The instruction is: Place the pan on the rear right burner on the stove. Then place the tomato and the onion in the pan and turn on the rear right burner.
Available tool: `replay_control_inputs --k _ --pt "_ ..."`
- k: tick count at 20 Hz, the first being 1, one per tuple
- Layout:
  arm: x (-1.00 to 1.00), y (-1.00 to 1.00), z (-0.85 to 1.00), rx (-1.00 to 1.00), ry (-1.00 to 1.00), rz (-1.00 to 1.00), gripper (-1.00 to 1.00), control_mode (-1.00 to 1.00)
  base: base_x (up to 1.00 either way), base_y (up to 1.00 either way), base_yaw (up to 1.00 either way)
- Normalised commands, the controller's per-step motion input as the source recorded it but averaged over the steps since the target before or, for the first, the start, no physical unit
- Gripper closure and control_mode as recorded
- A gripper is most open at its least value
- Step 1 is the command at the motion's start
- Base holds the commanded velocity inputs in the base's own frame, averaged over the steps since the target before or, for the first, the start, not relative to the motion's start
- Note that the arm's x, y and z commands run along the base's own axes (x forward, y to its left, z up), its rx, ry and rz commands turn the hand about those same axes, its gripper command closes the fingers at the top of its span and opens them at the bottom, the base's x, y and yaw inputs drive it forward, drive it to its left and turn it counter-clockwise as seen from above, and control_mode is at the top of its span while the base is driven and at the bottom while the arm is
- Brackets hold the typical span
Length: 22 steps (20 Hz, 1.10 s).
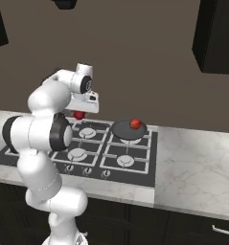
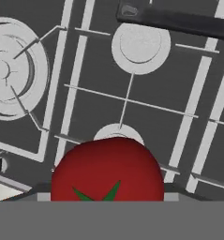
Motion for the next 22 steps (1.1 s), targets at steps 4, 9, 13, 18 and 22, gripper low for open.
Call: replay_control_inputs --k 4,9,13,18,22 --pt "0.25 -0.48 -0.06 -0.01 0.0 -0.17 1.0 -1.0 0.0 0.0 0.0" --pt "0.2 -0.33 -0.27 -0.04 0.0 -0.17 1.0 -1.0 0.0 0.0 0.0" --pt "0.25 -0.42 -0.31 -0.05 0.0 -0.18 1.0 -1.0 0.0 0.0 0.0" --pt "0.37 -0.51 -0.2 -0.07 0.0 -0.19 1.0 -1.0 0.0 0.0 0.0" --pt "0.36 -0.46 -0.24 -0.06 0.0 -0.19 1.0 -1.0 0.0 0.0 0.0"
